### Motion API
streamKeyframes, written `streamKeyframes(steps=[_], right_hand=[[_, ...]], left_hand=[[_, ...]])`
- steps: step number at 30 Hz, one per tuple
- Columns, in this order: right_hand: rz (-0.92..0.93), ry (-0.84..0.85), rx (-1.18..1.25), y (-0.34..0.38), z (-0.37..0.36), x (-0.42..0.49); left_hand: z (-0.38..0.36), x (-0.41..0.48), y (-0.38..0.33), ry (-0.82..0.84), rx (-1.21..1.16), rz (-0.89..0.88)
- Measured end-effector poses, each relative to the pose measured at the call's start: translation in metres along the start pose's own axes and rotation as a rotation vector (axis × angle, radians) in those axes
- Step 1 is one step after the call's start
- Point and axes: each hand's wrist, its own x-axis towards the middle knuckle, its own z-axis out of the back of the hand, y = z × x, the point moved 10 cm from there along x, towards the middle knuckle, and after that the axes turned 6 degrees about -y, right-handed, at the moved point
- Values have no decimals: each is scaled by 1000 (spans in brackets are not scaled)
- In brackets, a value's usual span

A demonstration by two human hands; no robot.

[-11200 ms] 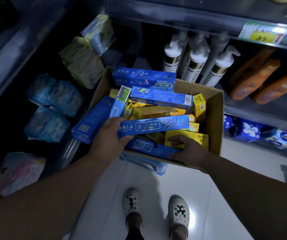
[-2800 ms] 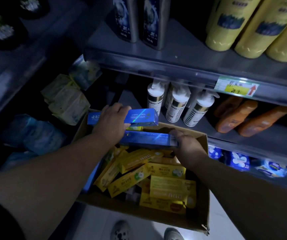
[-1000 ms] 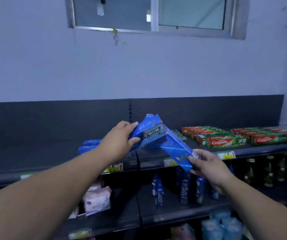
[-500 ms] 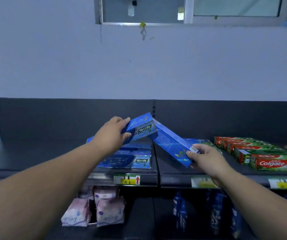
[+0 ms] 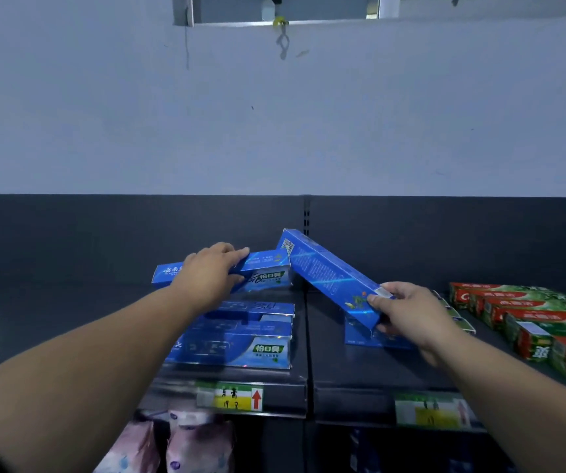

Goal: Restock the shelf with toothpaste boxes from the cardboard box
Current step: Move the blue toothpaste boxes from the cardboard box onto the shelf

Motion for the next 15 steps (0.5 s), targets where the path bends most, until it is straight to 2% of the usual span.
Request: streamKeyframes(steps=[6, 10, 15], right_hand=[[14, -75, -85, 5, -7, 19], [37, -140, -208, 10, -9, 30], [55, -200, -256, 13, -17, 39]], left_hand=[[-35, 46, 12, 82, 25, -57], [-70, 67, 14, 232, -15, -112], [-113, 70, 10, 472, -173, -158]])
